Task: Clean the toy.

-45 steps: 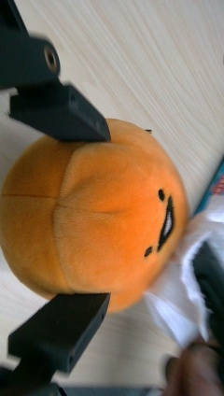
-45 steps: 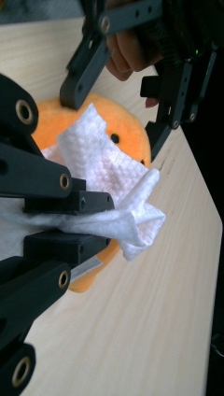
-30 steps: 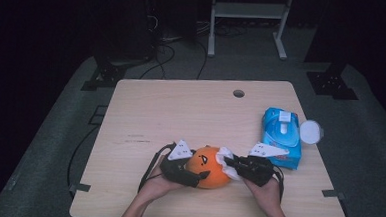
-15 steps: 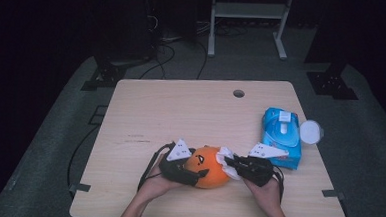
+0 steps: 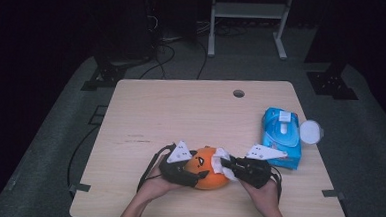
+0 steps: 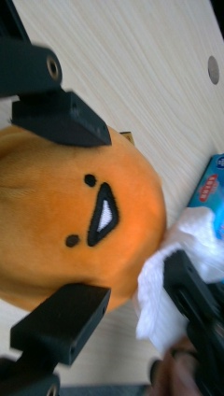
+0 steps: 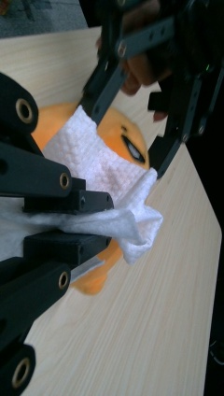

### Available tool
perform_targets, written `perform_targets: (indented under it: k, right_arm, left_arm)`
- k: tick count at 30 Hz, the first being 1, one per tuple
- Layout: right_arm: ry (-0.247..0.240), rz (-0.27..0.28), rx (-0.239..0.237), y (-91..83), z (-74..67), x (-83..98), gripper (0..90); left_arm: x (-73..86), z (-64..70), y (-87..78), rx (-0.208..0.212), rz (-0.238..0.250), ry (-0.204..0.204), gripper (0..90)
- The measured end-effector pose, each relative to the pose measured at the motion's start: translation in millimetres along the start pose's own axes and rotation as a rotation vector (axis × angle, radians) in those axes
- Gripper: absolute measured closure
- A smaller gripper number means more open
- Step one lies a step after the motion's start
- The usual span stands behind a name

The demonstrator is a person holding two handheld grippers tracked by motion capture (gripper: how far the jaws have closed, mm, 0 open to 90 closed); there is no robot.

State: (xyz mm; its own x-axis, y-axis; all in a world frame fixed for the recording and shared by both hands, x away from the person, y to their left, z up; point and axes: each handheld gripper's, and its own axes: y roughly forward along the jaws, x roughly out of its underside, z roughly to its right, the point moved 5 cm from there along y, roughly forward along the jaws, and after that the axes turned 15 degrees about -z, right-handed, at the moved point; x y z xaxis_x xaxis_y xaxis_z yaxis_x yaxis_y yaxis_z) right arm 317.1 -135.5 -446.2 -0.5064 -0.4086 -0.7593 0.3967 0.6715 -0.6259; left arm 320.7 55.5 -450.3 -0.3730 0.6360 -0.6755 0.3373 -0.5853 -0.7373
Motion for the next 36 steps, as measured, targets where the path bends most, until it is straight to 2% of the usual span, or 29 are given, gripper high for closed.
perform_targets:
  k: [1,4,6,7,9,11,14,17,19,21,23,25,26,28,31,32,34,36]
  right_arm:
    - [-0.002,-0.004,0.006,0.5,1.5,0.9,80.0]
    - [0.049,-0.025,0.022,3.2,18.1,10.3,79.9]
    - [0.09,-0.025,0.005,3.0,24.0,13.8,80.0]
    - [0.085,-0.023,0.006,2.5,23.5,13.3,80.0]
    - [0.062,-0.012,-0.004,1.8,15.9,9.3,80.0]
    - [0.037,0.005,-0.029,1.0,7.7,5.0,80.0]
    - [0.027,0.008,-0.033,2.2,6.6,4.3,80.0]
    - [0.089,-0.007,-0.024,4.5,20.2,11.6,80.0]
    - [0.114,-0.013,-0.024,4.3,25.8,14.9,80.0]
    - [0.108,0.002,-0.035,1.9,20.7,11.8,80.0]
    - [0.07,0.027,-0.061,-0.3,10.8,5.7,79.9]
    - [0.029,0.023,-0.055,0.2,2.8,2.4,79.9]
    - [0.029,0.019,-0.054,1.4,2.8,3.3,79.9]
    - [0.061,0.008,-0.052,3.6,10.8,8.3,80.0]
    - [0.106,-0.016,-0.037,5.8,24.0,15.2,79.9]
    - [0.107,-0.027,-0.041,5.8,25.0,15.5,79.8]
    - [0.102,-0.021,-0.037,4.0,24.2,13.1,79.8]
    - [0.088,-0.001,-0.053,2.9,20.6,8.8,79.8]
  left_arm:
    - [1.9,-1.9,-0.9,0.003,-0.003,-0.003,27.6]
    - [7.1,-6.3,-2.8,0.022,-0.012,-0.008,30.0]
    - [6.9,-6.8,-2.9,0.03,-0.007,-0.014,29.6]
    - [5.6,-6.7,-3.3,0.035,-0.004,-0.016,27.1]
    - [1.3,-6.5,-3.6,0.056,0.027,-0.049,18.5]
    - [1.4,-7.1,-2.6,0.048,0.018,-0.05,16.3]
    - [5.1,-7.8,-2.5,0.028,-0.001,-0.036,24.5]
    - [7.8,-10.4,-3.1,0.025,-0.012,-0.036,27.7]
    - [9.6,-11.8,-2.4,0.025,-0.016,-0.041,28.4]
    - [11.3,-13.6,-1.8,0.023,-0.019,-0.047,28.7]
    - [12.4,-14.9,-1.6,0.026,-0.019,-0.051,28.9]
    - [13.4,-15.8,-2.5,0.029,-0.022,-0.051,29.2]
    - [14.0,-15.9,-2.8,0.031,-0.02,-0.051,29.2]
    - [14.1,-16.1,-2.5,0.036,-0.012,-0.056,29.2]
    - [12.9,-13.0,-2.0,0.041,-0.009,-0.041,29.2]
    - [12.6,-10.3,-1.5,0.05,-0.007,-0.027,29.2]
    - [13.2,-4.1,-0.5,0.072,-0.017,0.026,29.2]
    - [12.3,-1.5,-1.0,0.089,-0.016,0.034,27.8]
